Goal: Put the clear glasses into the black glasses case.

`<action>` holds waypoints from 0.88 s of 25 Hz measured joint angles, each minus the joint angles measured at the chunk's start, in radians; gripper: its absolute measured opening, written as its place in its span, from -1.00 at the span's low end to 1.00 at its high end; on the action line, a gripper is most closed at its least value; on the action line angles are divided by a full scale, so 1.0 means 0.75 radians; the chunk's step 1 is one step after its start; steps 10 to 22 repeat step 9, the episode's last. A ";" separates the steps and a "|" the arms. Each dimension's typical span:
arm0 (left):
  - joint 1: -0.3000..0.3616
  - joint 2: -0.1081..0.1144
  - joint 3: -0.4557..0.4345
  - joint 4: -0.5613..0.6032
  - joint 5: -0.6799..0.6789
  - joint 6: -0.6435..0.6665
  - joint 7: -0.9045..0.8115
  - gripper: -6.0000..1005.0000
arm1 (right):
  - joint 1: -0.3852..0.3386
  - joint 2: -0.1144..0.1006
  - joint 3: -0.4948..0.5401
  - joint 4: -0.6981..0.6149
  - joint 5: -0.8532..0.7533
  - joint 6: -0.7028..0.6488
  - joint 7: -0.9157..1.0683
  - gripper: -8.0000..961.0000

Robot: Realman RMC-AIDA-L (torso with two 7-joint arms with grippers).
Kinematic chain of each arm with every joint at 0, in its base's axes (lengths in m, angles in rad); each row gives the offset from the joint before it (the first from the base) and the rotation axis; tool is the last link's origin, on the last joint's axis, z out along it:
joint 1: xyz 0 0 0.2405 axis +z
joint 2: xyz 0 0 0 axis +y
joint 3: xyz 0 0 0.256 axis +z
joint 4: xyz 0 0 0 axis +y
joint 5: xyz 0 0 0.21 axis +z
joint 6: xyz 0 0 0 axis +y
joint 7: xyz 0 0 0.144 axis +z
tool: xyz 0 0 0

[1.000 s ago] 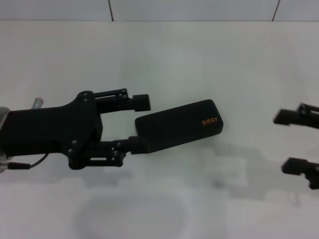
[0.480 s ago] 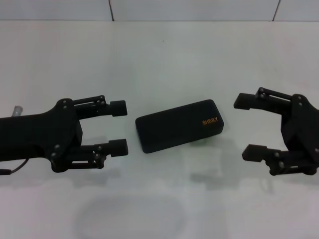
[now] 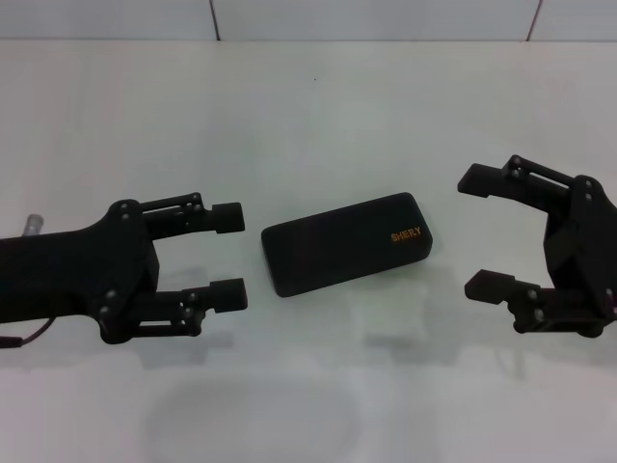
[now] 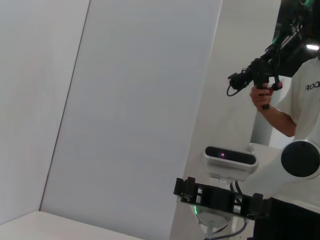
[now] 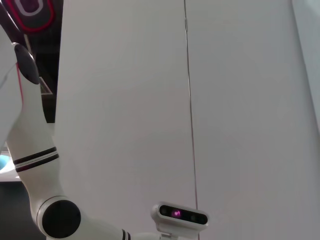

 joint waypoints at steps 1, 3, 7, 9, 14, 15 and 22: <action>0.000 0.000 0.000 0.000 0.000 0.000 0.000 0.54 | 0.000 -0.001 -0.001 0.000 0.000 0.000 0.002 0.73; 0.001 0.000 0.000 0.000 0.001 -0.001 0.000 0.54 | 0.000 -0.001 -0.001 0.000 0.000 -0.001 0.004 0.73; 0.001 -0.003 -0.001 -0.001 0.001 -0.001 0.000 0.54 | 0.000 -0.002 -0.002 0.001 -0.004 -0.001 0.010 0.73; 0.001 -0.004 -0.001 -0.002 0.001 -0.001 0.000 0.54 | 0.000 -0.002 -0.002 0.002 -0.009 -0.001 0.014 0.73; 0.001 -0.004 -0.001 -0.002 0.001 -0.001 0.000 0.54 | 0.000 -0.002 -0.002 0.002 -0.009 -0.001 0.014 0.73; 0.001 -0.004 -0.001 -0.002 0.001 -0.001 0.000 0.54 | 0.000 -0.002 -0.002 0.002 -0.009 -0.001 0.014 0.73; 0.001 -0.004 -0.001 -0.002 0.001 -0.001 0.000 0.54 | 0.000 -0.002 -0.002 0.002 -0.009 -0.001 0.014 0.73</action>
